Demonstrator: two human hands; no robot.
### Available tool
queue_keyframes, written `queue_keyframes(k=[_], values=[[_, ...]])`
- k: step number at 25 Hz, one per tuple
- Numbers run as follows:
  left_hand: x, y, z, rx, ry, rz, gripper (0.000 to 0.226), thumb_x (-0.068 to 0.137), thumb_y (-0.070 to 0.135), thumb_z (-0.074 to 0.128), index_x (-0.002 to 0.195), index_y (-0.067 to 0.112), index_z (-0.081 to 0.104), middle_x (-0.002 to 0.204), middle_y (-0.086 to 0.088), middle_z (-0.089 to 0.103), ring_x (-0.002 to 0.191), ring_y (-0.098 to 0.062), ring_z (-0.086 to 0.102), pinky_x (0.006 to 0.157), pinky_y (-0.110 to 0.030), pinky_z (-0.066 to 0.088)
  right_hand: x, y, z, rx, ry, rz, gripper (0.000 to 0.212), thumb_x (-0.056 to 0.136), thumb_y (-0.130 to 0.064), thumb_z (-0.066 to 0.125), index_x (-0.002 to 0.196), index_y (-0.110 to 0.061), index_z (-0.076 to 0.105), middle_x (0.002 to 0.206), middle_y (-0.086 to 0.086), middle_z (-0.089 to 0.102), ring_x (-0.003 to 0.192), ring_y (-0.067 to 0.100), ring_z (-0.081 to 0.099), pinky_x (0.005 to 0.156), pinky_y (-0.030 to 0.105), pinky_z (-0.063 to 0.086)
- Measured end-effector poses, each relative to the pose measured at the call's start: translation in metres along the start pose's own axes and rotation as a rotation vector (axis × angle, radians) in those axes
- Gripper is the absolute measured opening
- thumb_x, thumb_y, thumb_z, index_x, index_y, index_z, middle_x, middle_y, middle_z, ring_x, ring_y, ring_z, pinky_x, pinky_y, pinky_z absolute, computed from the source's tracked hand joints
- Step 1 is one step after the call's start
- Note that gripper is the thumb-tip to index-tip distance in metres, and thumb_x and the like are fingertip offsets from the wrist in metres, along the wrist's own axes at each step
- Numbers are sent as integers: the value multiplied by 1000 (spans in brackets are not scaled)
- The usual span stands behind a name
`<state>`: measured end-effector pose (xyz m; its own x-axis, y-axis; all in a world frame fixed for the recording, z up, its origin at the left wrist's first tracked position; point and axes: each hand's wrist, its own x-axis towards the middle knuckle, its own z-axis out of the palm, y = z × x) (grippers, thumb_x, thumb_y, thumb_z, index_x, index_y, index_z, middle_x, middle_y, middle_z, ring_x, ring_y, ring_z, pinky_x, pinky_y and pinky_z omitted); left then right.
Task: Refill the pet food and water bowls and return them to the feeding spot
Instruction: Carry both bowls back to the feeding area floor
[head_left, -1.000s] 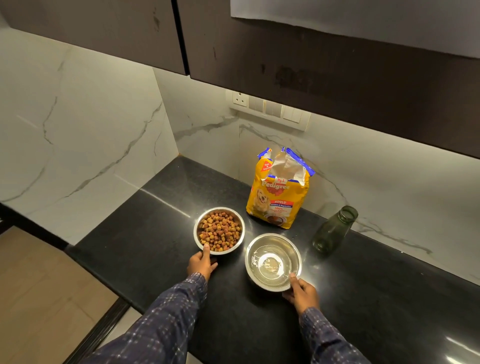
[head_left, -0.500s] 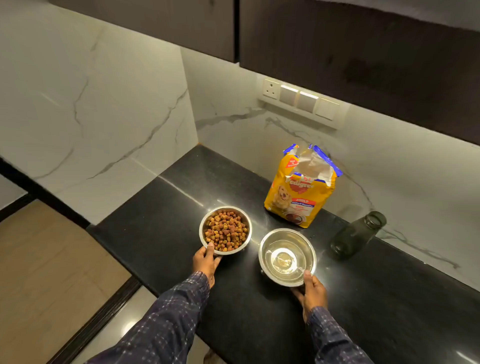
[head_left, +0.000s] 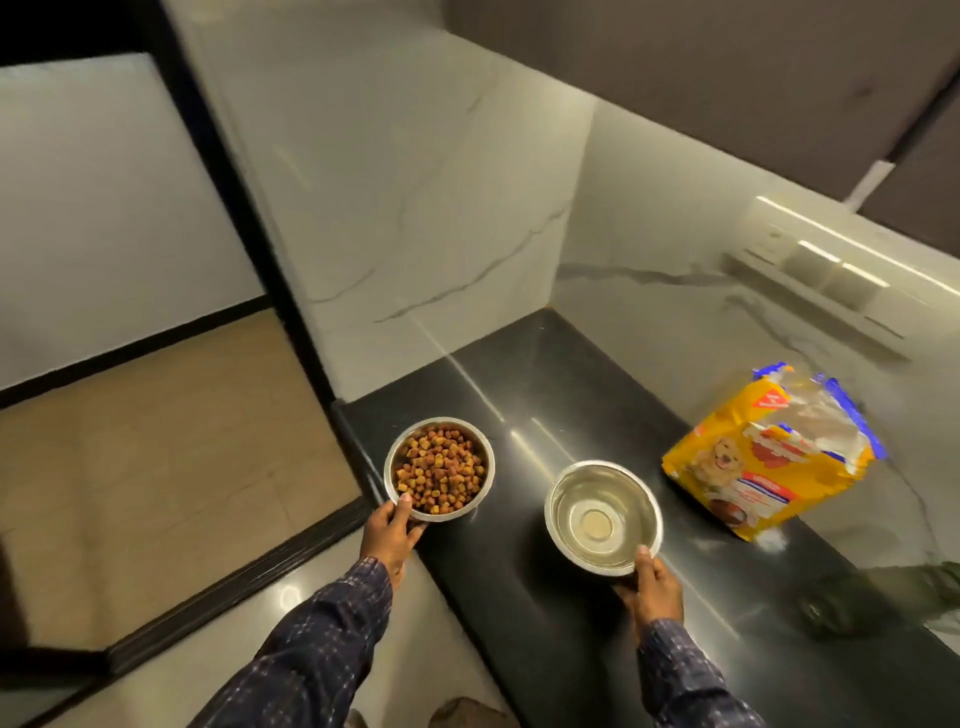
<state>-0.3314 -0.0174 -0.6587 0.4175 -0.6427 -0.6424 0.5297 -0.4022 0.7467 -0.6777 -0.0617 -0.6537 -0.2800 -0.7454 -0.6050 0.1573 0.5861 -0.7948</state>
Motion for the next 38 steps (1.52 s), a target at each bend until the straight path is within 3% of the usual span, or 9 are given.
queue_keyframes(k=[7,11,13,15,19,22,25,32,38], values=[[-10,60,-167,-159,161,103,22,110,13,50,126,3,61,115,-12,68,104,-21,67,106,-46,52,-55,14,175,-149,-272,-5,22,110,-26,52,104,-12,68,119,22,69,109,39,66,85,45,56],[-10,93,-270,-191,267,143,18,110,15,51,111,6,67,114,-13,69,109,-26,66,86,-32,62,-99,34,285,-153,-407,14,24,110,-23,51,108,-6,68,110,21,70,91,30,69,69,38,57],[-8,112,-323,-212,319,169,18,109,16,52,112,5,67,116,-14,69,113,-29,66,92,-36,59,-120,50,338,-159,-464,45,25,109,-22,53,111,-2,68,114,26,70,98,35,70,65,38,65],[-9,131,-368,-246,362,180,18,109,16,52,109,7,67,116,-14,69,109,-26,67,99,-40,55,-139,65,387,-173,-516,72,23,108,-23,55,107,-5,69,120,30,68,105,40,69,73,42,66],[-5,158,-443,-290,453,209,20,109,17,53,105,6,69,115,-16,72,108,-25,69,90,-31,60,-194,77,476,-217,-617,89,24,111,-20,49,119,-3,64,112,21,68,96,30,68,87,46,61],[1,173,-484,-318,525,218,19,109,17,54,105,6,69,115,-16,72,109,-27,69,102,-41,55,-218,83,529,-248,-664,110,23,111,-21,49,117,-5,64,112,18,68,98,29,68,100,52,53],[9,191,-511,-367,574,197,18,109,17,54,104,10,69,115,-15,71,111,-27,68,105,-43,53,-225,88,579,-295,-667,127,20,110,-23,51,110,-10,66,113,16,68,99,28,68,99,50,53],[58,231,-562,-457,653,190,18,109,16,51,104,10,68,112,-12,70,105,-23,68,106,-45,51,-209,102,701,-343,-726,131,22,110,-22,52,123,-10,66,123,20,69,109,30,68,96,48,54],[134,269,-610,-459,693,238,30,110,19,50,130,0,63,130,-18,67,112,-21,68,100,-37,56,-191,100,799,-339,-759,124,14,108,-22,55,110,-20,69,123,17,71,113,29,68,97,48,56]])
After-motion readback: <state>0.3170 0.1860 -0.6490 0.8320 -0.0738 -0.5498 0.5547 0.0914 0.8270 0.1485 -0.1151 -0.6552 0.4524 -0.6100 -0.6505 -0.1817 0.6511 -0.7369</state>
